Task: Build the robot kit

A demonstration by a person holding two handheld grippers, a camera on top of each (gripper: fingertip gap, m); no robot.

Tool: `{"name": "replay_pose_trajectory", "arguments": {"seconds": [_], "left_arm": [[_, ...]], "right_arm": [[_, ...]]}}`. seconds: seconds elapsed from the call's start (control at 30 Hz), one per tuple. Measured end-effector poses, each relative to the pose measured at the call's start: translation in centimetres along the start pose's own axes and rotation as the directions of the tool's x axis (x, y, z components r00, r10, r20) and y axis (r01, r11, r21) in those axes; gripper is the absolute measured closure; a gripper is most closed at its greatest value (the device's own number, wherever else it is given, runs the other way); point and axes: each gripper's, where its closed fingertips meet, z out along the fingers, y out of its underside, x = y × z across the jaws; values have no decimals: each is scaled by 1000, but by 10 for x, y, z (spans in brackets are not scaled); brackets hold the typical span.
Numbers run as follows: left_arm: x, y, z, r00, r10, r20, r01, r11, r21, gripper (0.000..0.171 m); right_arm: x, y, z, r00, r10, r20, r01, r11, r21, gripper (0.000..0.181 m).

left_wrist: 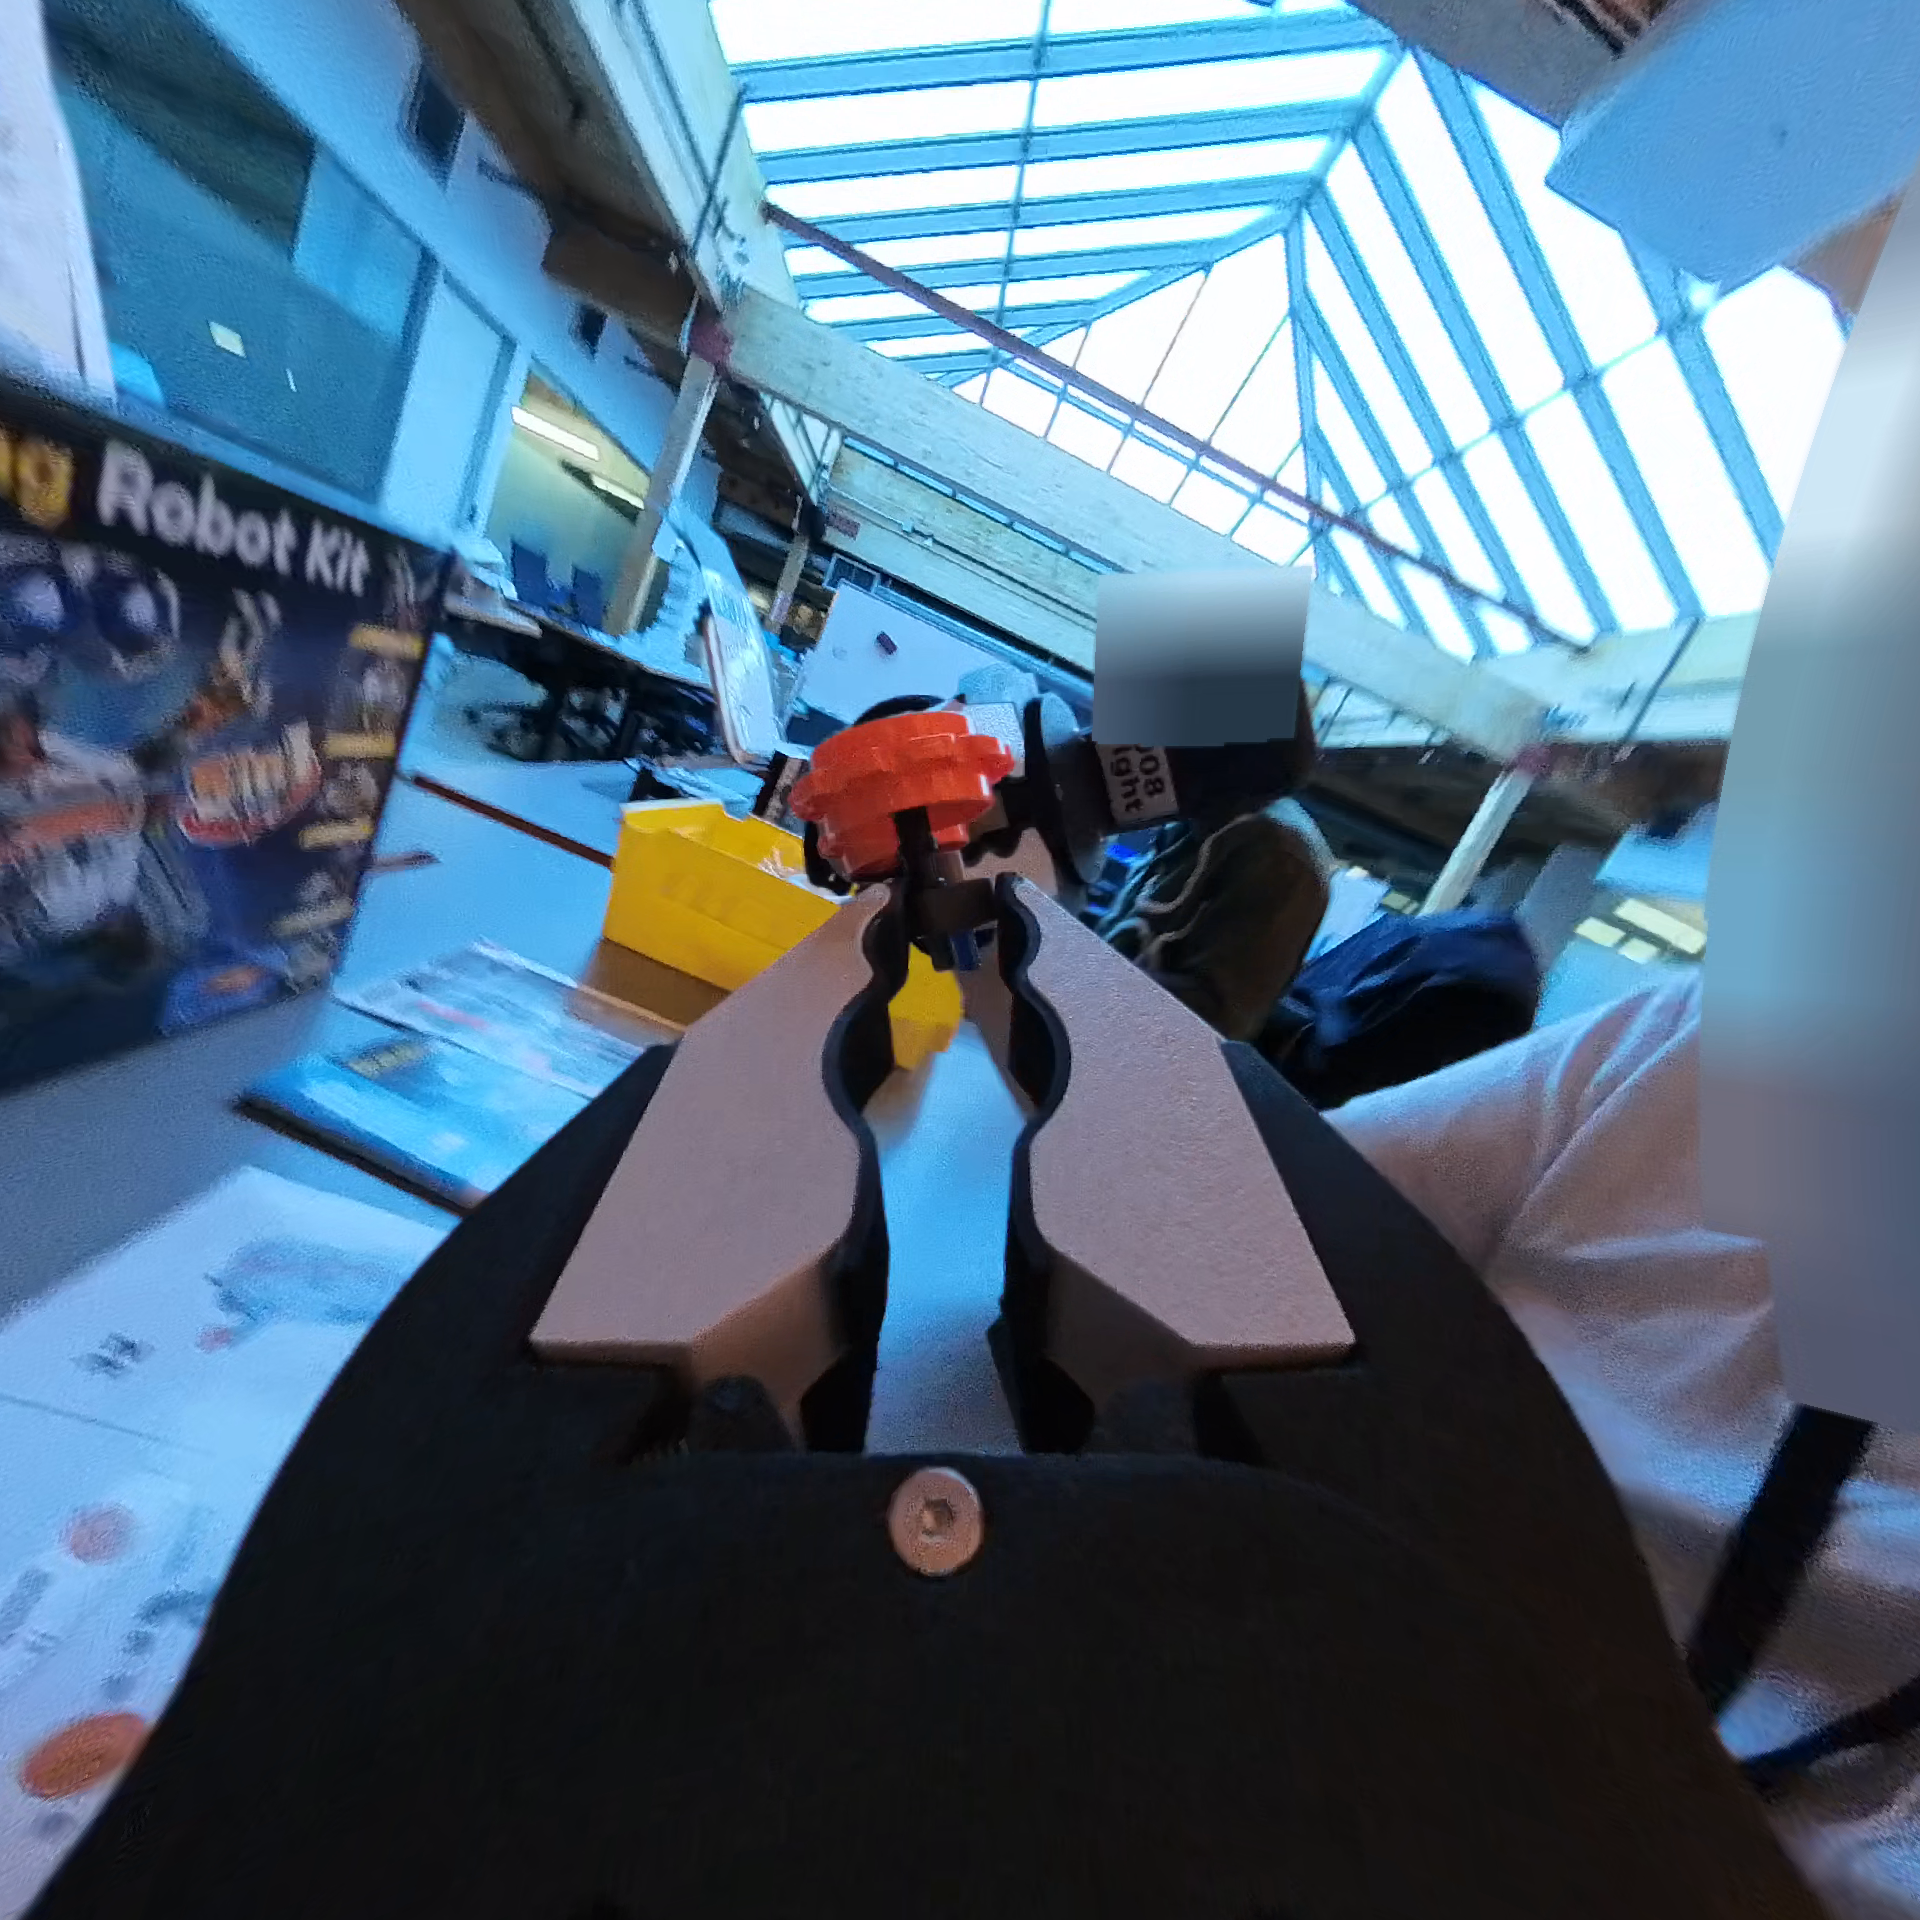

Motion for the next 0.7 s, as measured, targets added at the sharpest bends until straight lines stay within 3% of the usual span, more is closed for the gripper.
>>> {"name": "replay_pose_trajectory", "arguments": {"seconds": [0.1,0.17,0.5,0.7], "left_arm": [[15,-4,-2,967,253,3,-253,967,-3,157],[24,-8,-4,947,320,-7,-320,947,9,157],[59,-21,-9,946,264,-191,-245,963,117,158],[63,-25,-9,953,182,-240,-152,978,141,158]], "right_arm": [[4,-13,-1,978,-194,-77,192,981,-40,166],[5,-23,-2,962,-257,-94,252,966,-60,166],[6,-69,-15,930,-341,-135,342,939,-13,166],[7,-75,-18,954,-277,-116,279,960,5,166]]}}
